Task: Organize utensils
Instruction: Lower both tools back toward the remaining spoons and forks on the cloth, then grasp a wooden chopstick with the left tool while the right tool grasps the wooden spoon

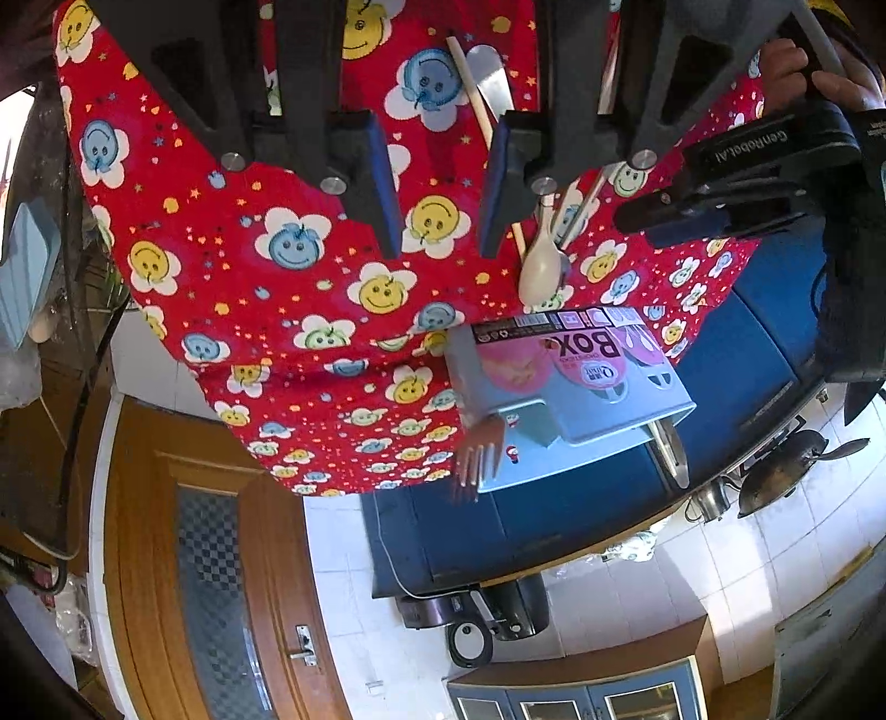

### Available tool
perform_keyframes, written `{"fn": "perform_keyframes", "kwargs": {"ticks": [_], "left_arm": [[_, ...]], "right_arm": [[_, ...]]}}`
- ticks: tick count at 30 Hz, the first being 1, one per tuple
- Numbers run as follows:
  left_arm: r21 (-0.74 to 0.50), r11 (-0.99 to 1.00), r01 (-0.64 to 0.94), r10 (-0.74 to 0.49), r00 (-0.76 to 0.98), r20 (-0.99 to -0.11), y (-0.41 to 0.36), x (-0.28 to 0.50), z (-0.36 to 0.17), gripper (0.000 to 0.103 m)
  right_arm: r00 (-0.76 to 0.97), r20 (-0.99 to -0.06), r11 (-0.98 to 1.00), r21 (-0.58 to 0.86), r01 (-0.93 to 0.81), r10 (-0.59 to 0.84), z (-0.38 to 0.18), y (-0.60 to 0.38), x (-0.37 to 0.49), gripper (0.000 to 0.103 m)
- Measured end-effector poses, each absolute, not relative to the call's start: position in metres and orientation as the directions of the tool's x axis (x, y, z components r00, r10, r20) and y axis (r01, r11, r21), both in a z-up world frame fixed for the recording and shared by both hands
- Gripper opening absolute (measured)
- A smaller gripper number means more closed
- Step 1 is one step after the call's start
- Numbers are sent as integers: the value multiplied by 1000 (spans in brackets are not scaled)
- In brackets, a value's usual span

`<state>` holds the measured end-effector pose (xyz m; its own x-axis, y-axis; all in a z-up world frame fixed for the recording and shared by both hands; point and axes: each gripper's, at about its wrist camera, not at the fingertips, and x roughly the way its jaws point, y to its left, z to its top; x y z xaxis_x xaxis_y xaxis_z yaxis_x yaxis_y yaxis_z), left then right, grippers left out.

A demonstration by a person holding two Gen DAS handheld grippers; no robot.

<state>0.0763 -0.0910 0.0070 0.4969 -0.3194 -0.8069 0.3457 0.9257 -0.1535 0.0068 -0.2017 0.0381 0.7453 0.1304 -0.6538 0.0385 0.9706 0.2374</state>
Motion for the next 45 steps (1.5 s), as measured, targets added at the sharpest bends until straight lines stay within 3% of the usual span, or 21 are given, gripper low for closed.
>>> {"fn": "perform_keyframes", "kwargs": {"ticks": [5, 20, 30, 45], "left_arm": [[-141, 917, 372, -310, 446, -839, -102, 79, 0, 37], [-111, 907, 406, -291, 414, -863, -117, 83, -7, 5], [-231, 924, 303, -360, 497, -790, -73, 79, 1, 4], [-239, 957, 167, -287, 680, -675, -13, 74, 19, 4]], "right_arm": [[741, -657, 967, 250, 45, 136, 34, -207, 7, 31], [737, -659, 960, 276, 50, 151, 30, -215, 6, 32], [715, -677, 963, 270, 19, 175, 32, -202, 8, 32], [584, -765, 958, 271, -88, 270, 27, -159, 35, 32]]}}
